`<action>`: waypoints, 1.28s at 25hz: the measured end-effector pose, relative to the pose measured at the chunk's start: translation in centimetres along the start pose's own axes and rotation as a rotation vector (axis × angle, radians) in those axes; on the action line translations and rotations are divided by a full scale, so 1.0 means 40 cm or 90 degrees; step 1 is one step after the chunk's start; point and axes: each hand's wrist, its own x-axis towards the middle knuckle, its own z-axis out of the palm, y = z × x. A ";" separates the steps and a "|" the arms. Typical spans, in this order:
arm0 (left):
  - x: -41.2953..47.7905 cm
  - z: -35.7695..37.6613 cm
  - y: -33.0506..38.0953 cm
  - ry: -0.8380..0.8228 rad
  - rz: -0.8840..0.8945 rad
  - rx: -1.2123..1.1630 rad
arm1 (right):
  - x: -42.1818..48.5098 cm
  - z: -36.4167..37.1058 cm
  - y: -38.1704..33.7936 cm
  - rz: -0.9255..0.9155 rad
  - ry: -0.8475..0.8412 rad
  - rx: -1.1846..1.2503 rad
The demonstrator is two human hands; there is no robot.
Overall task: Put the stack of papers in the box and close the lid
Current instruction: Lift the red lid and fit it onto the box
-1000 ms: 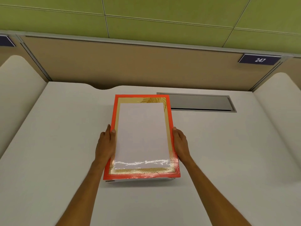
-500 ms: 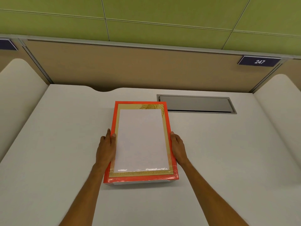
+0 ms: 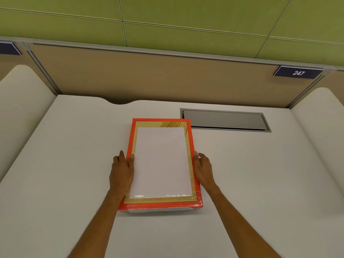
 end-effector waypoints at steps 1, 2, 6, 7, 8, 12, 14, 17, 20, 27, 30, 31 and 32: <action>-0.006 0.001 0.002 0.048 0.029 0.040 | -0.003 0.001 -0.002 -0.038 0.049 -0.078; -0.007 0.004 0.005 0.087 0.078 0.081 | -0.006 0.004 -0.008 -0.092 0.091 -0.141; 0.017 0.016 0.037 0.096 0.269 0.170 | -0.006 0.045 -0.043 -0.273 0.090 -0.306; 0.027 0.020 0.049 0.081 0.292 0.197 | -0.004 0.058 -0.046 -0.291 0.077 -0.345; 0.037 0.023 0.059 0.063 0.308 0.223 | -0.002 0.068 -0.048 -0.298 0.062 -0.377; 0.065 0.037 0.076 0.012 0.324 0.294 | 0.018 0.092 -0.048 -0.296 0.017 -0.438; 0.070 0.046 0.072 0.000 0.317 0.299 | 0.030 0.097 -0.052 -0.289 0.003 -0.437; 0.072 0.059 0.066 -0.006 0.303 0.291 | 0.039 0.102 -0.053 -0.279 -0.009 -0.438; 0.073 0.069 0.061 -0.008 0.294 0.281 | 0.042 0.108 -0.052 -0.273 -0.011 -0.444; 0.066 0.080 0.055 -0.006 0.281 0.288 | 0.053 0.117 -0.046 -0.280 0.003 -0.464; 0.068 0.086 0.051 0.002 0.281 0.298 | 0.053 0.123 -0.042 -0.286 0.015 -0.470; 0.067 0.086 0.051 0.005 0.281 0.304 | 0.053 0.125 -0.040 -0.287 0.018 -0.472; 0.067 0.089 0.050 0.008 0.281 0.308 | 0.054 0.126 -0.039 -0.286 0.021 -0.475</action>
